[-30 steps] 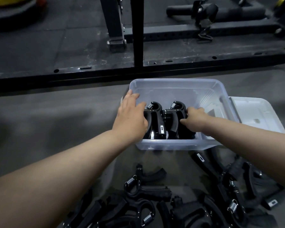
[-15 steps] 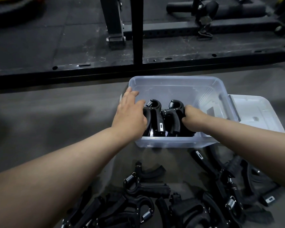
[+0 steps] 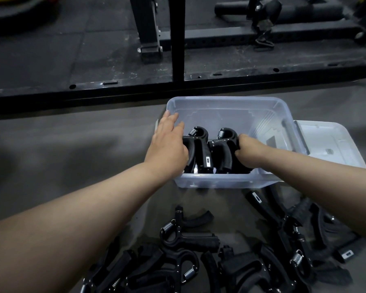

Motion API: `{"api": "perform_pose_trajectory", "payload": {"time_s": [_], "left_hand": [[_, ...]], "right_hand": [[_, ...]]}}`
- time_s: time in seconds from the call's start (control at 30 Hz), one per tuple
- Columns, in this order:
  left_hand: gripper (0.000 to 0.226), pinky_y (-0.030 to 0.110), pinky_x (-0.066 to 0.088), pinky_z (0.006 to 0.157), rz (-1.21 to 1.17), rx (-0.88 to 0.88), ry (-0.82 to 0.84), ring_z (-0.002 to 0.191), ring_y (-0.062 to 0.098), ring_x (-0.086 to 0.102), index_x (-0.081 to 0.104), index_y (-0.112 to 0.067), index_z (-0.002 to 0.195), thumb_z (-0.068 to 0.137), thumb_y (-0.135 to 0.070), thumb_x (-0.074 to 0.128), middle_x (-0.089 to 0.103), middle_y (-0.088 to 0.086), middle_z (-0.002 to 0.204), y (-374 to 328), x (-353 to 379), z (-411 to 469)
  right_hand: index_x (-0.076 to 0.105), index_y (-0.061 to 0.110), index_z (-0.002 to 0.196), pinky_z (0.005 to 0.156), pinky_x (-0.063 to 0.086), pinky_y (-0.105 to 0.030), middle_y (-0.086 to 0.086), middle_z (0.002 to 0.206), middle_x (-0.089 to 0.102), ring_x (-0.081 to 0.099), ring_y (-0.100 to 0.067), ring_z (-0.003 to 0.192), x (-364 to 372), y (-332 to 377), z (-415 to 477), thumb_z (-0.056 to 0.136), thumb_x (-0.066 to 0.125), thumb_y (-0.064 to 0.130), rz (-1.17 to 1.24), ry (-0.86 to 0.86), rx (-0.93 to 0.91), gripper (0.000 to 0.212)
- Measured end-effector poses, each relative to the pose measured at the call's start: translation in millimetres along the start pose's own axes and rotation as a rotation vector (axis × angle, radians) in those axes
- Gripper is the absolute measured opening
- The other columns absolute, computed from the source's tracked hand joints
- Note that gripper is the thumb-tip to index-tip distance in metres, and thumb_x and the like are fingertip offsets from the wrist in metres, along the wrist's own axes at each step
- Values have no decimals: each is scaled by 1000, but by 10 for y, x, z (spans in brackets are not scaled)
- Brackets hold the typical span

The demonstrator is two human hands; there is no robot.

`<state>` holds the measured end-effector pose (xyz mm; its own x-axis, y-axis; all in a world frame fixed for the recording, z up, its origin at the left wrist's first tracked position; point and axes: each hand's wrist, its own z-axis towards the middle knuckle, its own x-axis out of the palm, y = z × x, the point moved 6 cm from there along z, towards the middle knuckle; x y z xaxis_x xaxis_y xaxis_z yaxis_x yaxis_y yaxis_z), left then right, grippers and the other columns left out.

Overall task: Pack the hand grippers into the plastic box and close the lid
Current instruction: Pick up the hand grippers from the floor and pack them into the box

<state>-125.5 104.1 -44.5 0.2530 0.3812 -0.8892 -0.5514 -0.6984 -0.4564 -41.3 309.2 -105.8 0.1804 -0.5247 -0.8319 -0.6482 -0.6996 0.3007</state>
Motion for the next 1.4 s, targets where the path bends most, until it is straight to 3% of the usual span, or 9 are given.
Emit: {"api": "perform_pose_trajectory", "payload": {"time_s": [0.23, 0.4, 0.57, 0.9, 1.0, 1.13, 1.2, 1.4], "left_hand": [[60, 31, 4, 117, -46, -7, -15, 148, 12, -5, 32, -9, 147, 87, -3, 39, 10, 1, 161, 10, 14, 11], [64, 24, 3, 118, -188, -40, -60, 148, 8, 0, 30, -9, 149, 85, 2, 35, 12, -2, 161, 80, 5, 25], [63, 20, 0, 116, -199, -34, -50, 148, 8, 1, 32, -8, 148, 85, 3, 35, 13, -2, 161, 86, 4, 22], [67, 17, -6, 113, -229, -42, -7, 148, 8, -3, 31, -6, 148, 83, 9, 31, 12, -1, 161, 90, 6, 23], [67, 18, -5, 114, -250, -53, -5, 147, 8, -3, 31, -6, 148, 83, 10, 30, 11, -2, 161, 115, 27, 19], [62, 2, -16, 98, -216, -13, 17, 148, 14, -4, 43, -4, 139, 80, 12, 35, 11, 4, 161, 122, 28, 14], [57, -2, -18, 92, -202, -5, 32, 149, 18, -2, 49, -2, 133, 78, 12, 38, 12, 7, 161, 126, 26, 23], [56, 7, -10, 103, -190, -41, -8, 149, 19, 0, 48, 1, 132, 79, 13, 39, 15, 8, 160, 200, -2, -63]], "right_hand": [[43, -3, 124, 74, 42, -29, -23, 118, 59, 59, -37, 105, 75, 3, 33, 91, 49, 11, 14, 20, 21, 36], [50, 5, 102, 73, 40, -28, -20, 104, 60, 56, -31, 90, 51, 43, 19, 93, 45, 10, 66, 14, -6, 11], [54, 8, 96, 75, 41, -28, -17, 99, 61, 57, -32, 93, 58, 84, 0, 92, 43, 10, 91, 14, -34, 11], [53, 4, 117, 85, 50, -37, -18, 110, 62, 60, -35, 101, 24, 66, -40, 95, 43, 21, 68, 36, -32, 29], [45, 2, 126, 99, 44, -43, -22, 128, 51, 51, -39, 116, -50, 150, -51, 95, 45, 29, -27, -78, -101, 41], [54, 4, 112, 82, 44, -35, -19, 117, 58, 56, -32, 101, -89, 443, -257, 95, 46, 23, 42, -81, -230, 26], [53, 4, 122, 92, 45, -37, -17, 127, 55, 56, -32, 111, -62, 585, -425, 96, 47, 23, 40, -77, -311, 32], [47, 13, 137, 98, 32, -26, -9, 135, 52, 46, -23, 127, 88, 826, -786, 100, 44, 32, -12, -48, -566, 42]]}}
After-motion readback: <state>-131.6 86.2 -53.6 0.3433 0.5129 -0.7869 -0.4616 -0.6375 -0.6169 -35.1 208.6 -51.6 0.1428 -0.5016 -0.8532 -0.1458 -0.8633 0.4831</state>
